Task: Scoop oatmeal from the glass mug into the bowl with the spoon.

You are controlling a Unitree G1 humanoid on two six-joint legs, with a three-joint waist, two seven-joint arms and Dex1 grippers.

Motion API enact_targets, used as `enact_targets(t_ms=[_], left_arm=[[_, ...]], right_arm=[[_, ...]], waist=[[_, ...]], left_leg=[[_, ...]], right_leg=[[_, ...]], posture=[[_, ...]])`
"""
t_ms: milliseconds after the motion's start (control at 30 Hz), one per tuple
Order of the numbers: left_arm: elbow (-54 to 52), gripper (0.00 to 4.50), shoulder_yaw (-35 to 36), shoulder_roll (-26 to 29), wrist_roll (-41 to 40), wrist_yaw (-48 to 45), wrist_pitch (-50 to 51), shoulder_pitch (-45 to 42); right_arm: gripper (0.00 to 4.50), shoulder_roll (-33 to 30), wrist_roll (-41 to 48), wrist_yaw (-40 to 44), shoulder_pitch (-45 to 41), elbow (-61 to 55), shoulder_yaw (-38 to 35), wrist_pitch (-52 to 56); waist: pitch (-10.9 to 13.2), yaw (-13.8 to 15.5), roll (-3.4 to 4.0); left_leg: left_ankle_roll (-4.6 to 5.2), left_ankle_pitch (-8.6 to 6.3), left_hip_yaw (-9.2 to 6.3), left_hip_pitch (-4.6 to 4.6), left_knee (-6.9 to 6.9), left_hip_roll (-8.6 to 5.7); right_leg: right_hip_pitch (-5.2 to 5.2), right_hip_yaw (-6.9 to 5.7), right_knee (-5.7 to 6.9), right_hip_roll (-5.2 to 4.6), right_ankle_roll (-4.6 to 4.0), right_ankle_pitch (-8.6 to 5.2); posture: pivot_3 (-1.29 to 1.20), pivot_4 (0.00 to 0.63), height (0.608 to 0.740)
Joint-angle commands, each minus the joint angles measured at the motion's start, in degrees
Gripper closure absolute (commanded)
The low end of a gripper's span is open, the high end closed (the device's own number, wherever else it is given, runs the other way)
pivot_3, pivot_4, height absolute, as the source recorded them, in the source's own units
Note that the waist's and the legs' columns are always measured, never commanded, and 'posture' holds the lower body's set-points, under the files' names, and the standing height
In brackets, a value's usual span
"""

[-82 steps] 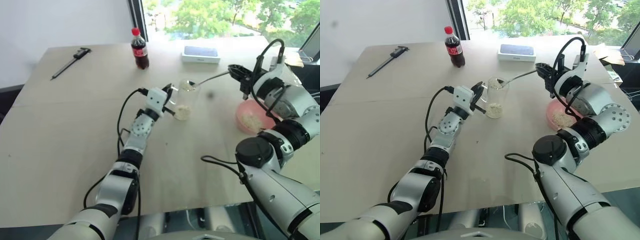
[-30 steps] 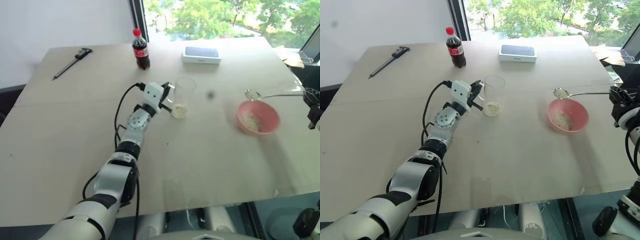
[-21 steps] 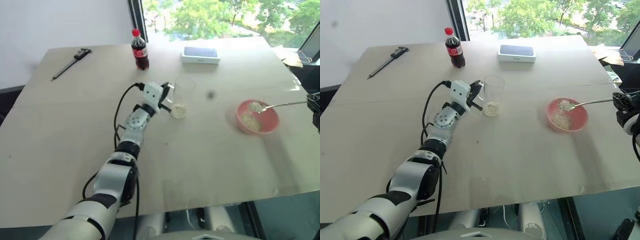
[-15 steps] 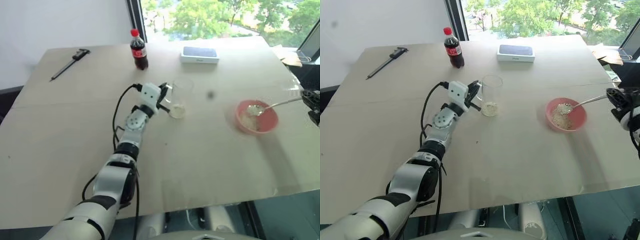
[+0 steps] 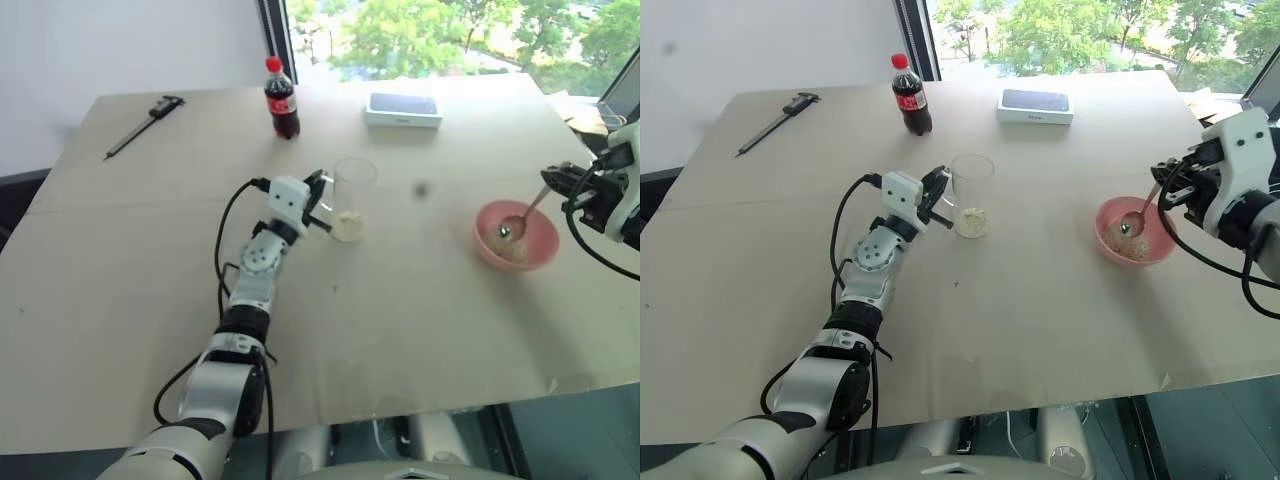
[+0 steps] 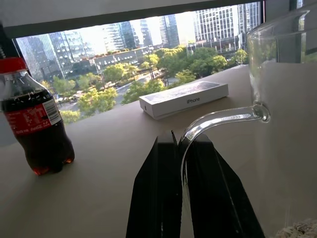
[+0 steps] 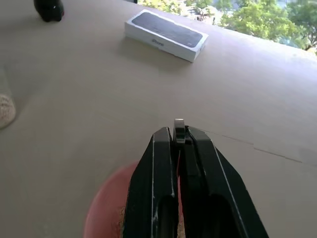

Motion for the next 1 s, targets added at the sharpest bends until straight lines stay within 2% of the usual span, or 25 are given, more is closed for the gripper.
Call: enact_targets(t_ms=[33, 133, 233, 400, 533, 633, 733, 867, 1000], left_arm=[[-5.34, 4.49, 0.42, 0.14, -0.89, 0.81, 0.97, 1.30], [-7.09, 4.49, 0.25, -0.08, -0.73, 1.27, 2.09, 2.30], [-8.18, 4.49, 0.25, -0.23, -0.68, 1.66, 2.89, 2.88], [-9.40, 4.49, 0.76, -0.61, -2.12, 1.24, 4.53, 3.55], [-10.10, 4.49, 0.59, -0.31, -2.52, 0.66, 4.99, 4.51], [-11.59, 4.49, 0.01, -0.18, -3.05, -0.71, 5.53, 5.90], [-13.52, 4.49, -0.11, 0.12, -2.95, -0.73, 6.02, 7.01], [-15.97, 4.49, 0.07, 0.66, -2.24, 0.19, 6.80, 8.35], [-18.83, 4.49, 0.31, 1.19, -1.85, 1.42, 7.54, 9.98]], right_arm=[[4.50, 0.61, -3.12, 2.28, -2.18, -0.99, -2.34, -1.62], [4.50, 6.52, 1.10, -1.52, -4.39, 4.35, -7.88, 1.84], [4.50, 12.45, 8.67, -6.38, -5.84, 12.78, -16.93, 6.76], [4.50, 18.38, 20.48, -16.53, -7.98, 22.66, -29.02, 12.84], [4.50, 24.13, 32.05, -26.92, -9.32, 24.39, -34.24, 12.95], [4.50, 29.43, 45.91, -35.50, -12.65, 21.63, -32.04, 10.41], [4.50, 32.82, 52.61, -40.57, -17.34, 18.96, -26.18, 8.13], [4.50, 36.48, 53.69, -41.69, -23.26, 18.09, -16.63, 7.19], [4.50, 39.98, 50.22, -38.42, -26.80, 19.45, -7.98, 8.33]], waist=[[0.00, 0.06, -0.01], [-0.01, 0.10, -0.06], [-0.01, 0.71, -0.09], [-0.02, 1.17, -0.06], [-0.03, 1.00, -0.06], [-0.07, 0.20, 0.01], [-0.07, -0.81, 0.02], [-0.09, -0.78, 0.03], [-0.09, -0.58, 0.03]], left_leg=[[-0.15, 0.09, -0.01, 0.00, 0.00, 0.00], [-0.19, 0.10, 0.04, 0.04, 0.00, 0.01], [-0.19, 0.11, 0.02, 0.03, 0.03, -0.01], [-0.19, 0.11, 0.05, 0.01, 0.02, -0.01], [-0.17, 0.10, 0.13, 0.03, 0.00, 0.00], [0.05, -0.03, 0.30, 0.15, -0.01, 0.05], [0.07, -0.03, 0.35, 0.19, 0.00, 0.06], [0.07, -0.03, 0.37, 0.22, 0.01, 0.10], [0.06, -0.03, 0.30, 0.13, 0.01, 0.11]], right_leg=[[0.00, -0.01, -0.01, 0.00, 0.00, 0.00], [0.01, 0.03, 0.01, 0.00, 0.00, 0.01], [0.03, 0.03, 0.03, -0.02, 0.02, 0.02], [0.02, 0.06, 0.02, -0.04, 0.02, 0.03], [0.01, 0.13, 0.04, -0.04, 0.02, 0.03], [0.02, 0.32, 0.17, 0.01, 0.02, 0.03], [0.00, 0.40, 0.27, 0.02, 0.03, 0.04], [-0.02, 0.44, 0.31, 0.10, 0.02, 0.03], [-0.06, 0.37, 0.22, 0.08, 0.02, 0.03]], posture=[[0.00, 0.150, 0.740], [0.00, 0.150, 0.740], [0.00, 0.150, 0.740], [0.00, 0.150, 0.740], [0.00, 0.150, 0.740], [0.00, 0.150, 0.740], [0.00, 0.150, 0.740], [0.00, 0.150, 0.740], [0.00, 0.150, 0.740]])
